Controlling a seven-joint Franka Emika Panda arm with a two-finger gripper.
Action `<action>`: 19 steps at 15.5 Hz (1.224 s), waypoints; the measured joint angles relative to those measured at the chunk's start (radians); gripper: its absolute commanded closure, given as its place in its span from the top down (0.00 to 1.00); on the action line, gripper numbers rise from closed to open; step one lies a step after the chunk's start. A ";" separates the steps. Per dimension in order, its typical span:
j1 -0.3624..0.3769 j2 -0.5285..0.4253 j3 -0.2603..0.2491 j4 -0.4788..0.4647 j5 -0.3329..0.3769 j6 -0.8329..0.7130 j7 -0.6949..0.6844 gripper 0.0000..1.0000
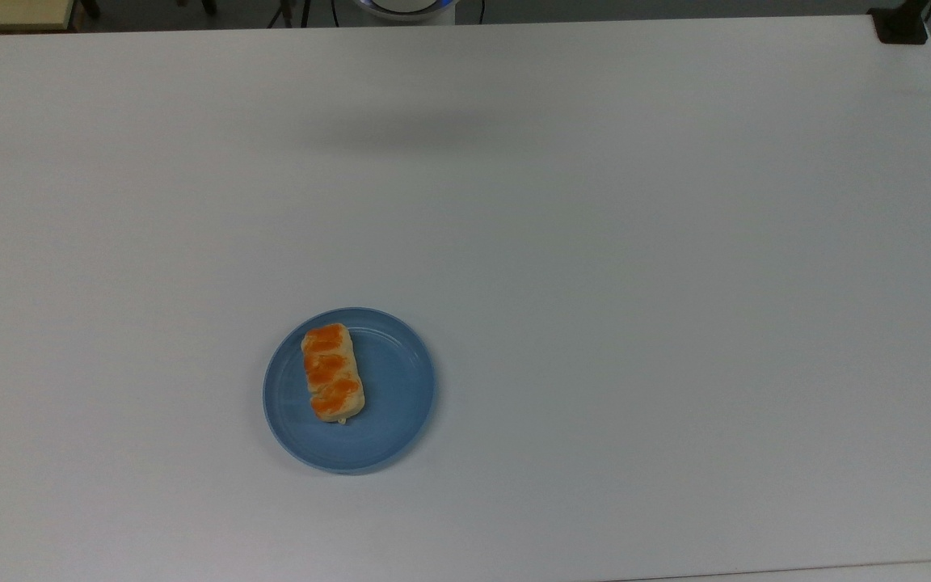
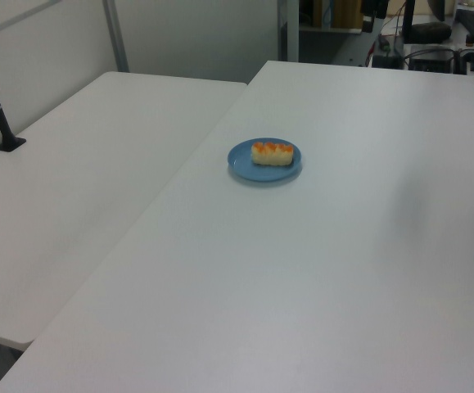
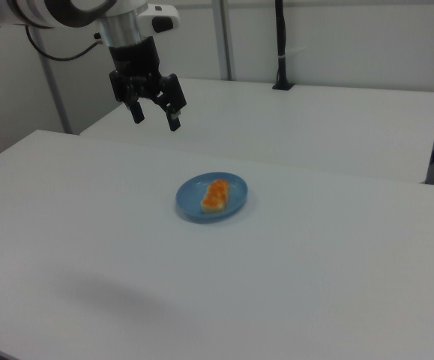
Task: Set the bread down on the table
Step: 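Move the gripper down toward the bread on the blue plate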
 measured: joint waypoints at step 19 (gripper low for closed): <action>-0.001 0.171 -0.007 -0.014 -0.098 0.200 -0.065 1.00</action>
